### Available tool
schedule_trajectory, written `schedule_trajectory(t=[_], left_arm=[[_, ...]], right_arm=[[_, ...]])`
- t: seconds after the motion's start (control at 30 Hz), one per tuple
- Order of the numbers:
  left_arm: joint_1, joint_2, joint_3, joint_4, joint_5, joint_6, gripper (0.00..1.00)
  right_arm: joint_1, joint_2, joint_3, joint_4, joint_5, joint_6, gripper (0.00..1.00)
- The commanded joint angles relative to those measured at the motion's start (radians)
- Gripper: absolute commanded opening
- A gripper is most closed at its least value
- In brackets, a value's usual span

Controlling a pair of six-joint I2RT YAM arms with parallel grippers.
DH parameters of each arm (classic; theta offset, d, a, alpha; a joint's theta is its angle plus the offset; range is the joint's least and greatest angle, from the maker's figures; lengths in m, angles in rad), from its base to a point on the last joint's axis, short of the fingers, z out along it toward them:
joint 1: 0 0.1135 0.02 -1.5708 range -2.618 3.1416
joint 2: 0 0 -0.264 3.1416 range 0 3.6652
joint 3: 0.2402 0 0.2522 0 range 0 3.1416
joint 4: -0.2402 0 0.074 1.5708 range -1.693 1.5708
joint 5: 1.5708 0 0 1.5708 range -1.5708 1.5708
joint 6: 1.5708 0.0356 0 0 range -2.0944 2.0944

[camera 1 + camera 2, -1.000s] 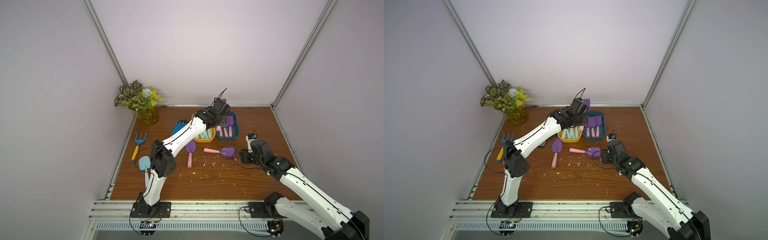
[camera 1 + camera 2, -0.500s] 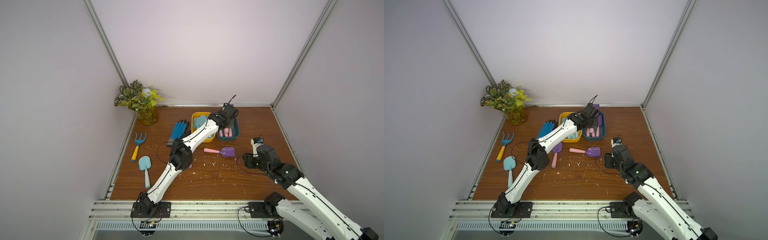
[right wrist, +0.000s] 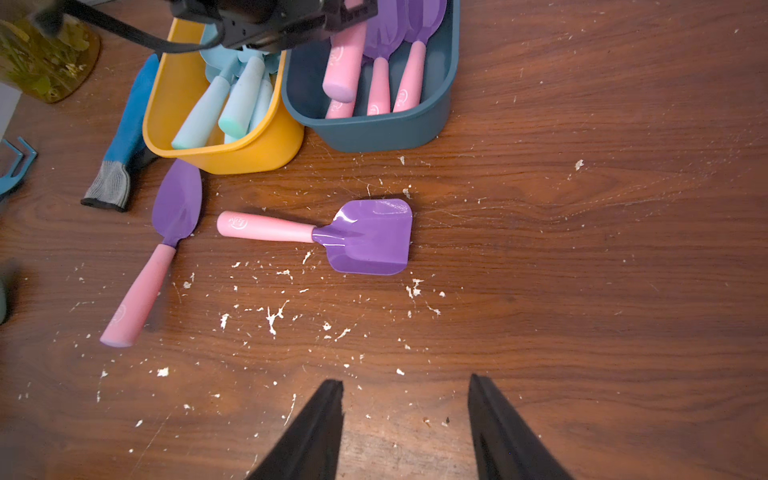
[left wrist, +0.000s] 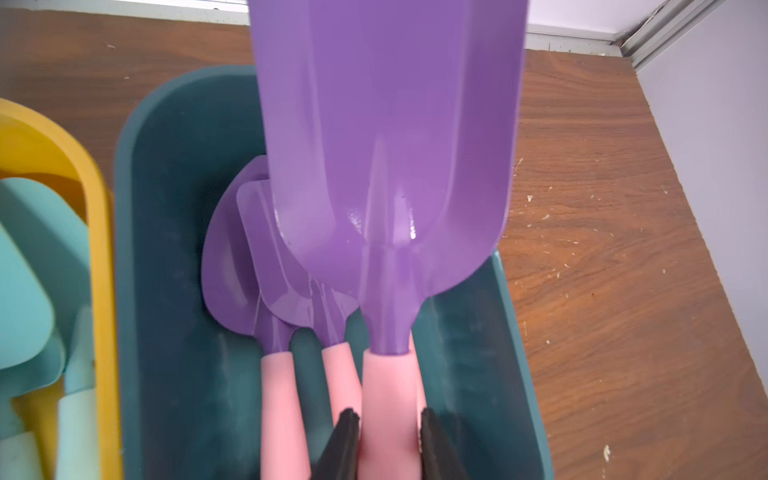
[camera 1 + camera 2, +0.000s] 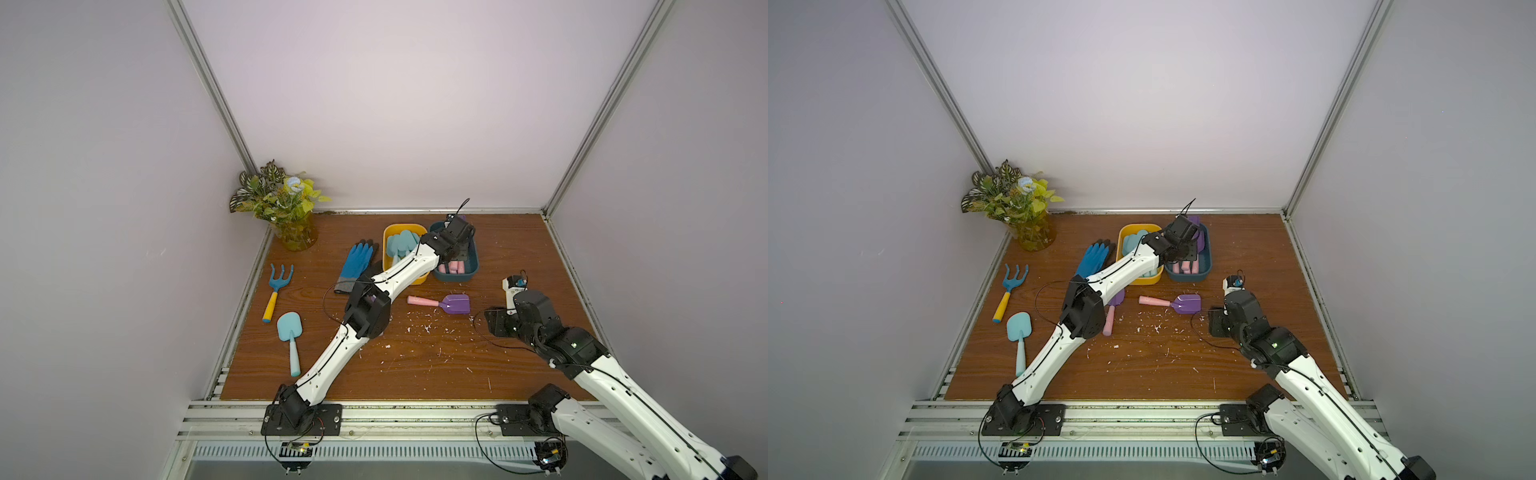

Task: Sort the small shovels by color and place them into the storage box
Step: Place the shovel in the storage box.

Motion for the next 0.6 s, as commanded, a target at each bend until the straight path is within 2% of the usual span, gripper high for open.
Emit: schedule_trajectory(t=[0.0,0.57], left_arm=[[0.019,0.013,0.026,0.043,0.009,-0.005,0.04],[0.032,0.061,0.021,0.044,0.02,-0.001,0.09]], right_arm=[[-0.004,-0.008,-0.007,0.017,-0.012,0.005,0.54],[-0.003,-0.004,-0.019,0.032,-0.033,-0.003,0.55]])
